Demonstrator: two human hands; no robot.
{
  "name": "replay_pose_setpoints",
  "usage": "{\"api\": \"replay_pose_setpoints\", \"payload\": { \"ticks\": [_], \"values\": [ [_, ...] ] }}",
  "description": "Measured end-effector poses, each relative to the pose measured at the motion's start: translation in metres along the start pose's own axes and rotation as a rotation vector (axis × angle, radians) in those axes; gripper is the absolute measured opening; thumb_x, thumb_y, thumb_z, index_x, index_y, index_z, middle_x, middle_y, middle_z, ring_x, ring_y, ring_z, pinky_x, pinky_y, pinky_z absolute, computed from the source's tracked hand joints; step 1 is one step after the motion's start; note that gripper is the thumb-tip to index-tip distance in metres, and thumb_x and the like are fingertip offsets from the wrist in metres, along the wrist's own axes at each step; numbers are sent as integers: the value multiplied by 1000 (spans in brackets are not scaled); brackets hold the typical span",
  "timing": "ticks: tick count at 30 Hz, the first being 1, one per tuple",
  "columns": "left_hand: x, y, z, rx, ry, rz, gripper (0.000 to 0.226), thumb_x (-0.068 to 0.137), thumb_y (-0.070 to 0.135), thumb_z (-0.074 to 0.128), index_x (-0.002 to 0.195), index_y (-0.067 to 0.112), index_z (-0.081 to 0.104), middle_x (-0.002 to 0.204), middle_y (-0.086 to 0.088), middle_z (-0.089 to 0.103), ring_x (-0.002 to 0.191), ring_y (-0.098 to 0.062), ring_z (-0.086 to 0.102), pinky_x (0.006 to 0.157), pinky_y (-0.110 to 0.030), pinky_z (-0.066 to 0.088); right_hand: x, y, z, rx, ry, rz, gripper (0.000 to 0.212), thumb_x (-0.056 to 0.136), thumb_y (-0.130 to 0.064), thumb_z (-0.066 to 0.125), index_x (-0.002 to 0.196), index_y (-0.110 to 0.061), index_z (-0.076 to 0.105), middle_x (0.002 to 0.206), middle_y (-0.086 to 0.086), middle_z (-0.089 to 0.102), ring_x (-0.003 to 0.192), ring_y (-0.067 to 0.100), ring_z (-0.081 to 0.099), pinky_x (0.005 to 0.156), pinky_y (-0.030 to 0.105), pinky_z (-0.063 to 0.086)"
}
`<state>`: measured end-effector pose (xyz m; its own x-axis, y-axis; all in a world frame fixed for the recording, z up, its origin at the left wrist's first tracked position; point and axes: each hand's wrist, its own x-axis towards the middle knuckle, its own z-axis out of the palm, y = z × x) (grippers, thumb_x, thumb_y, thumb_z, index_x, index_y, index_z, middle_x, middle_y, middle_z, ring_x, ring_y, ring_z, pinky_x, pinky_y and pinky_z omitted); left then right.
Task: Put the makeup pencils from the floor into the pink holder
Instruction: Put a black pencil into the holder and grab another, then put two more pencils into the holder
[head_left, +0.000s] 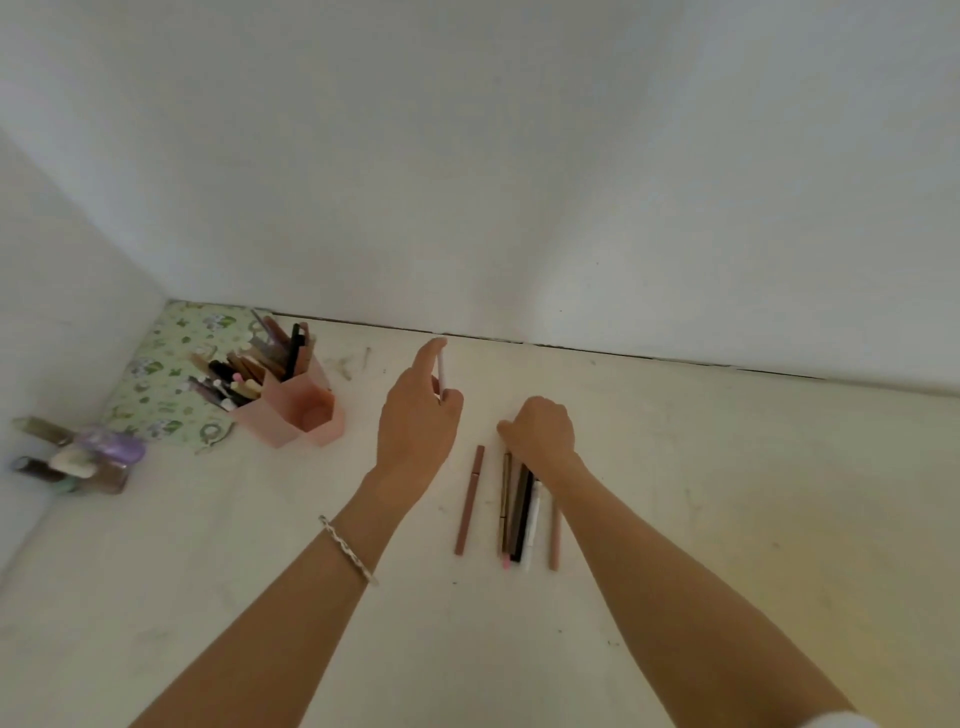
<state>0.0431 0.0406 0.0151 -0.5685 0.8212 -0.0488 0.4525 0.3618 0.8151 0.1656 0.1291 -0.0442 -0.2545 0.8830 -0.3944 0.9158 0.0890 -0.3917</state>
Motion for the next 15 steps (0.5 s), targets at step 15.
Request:
{"api": "replay_pose_setpoints", "payload": {
  "ticks": [15],
  "values": [
    [69, -29, -168, 130, 541, 141, 40, 91, 15, 58, 129, 23, 48, 99, -1, 64, 66, -7, 62, 64, -11, 44, -13, -128, -89, 904, 312, -247, 5, 93, -13, 54, 92, -10, 58, 74, 9, 67, 51, 9, 60, 60, 31, 50]
  ]
}}
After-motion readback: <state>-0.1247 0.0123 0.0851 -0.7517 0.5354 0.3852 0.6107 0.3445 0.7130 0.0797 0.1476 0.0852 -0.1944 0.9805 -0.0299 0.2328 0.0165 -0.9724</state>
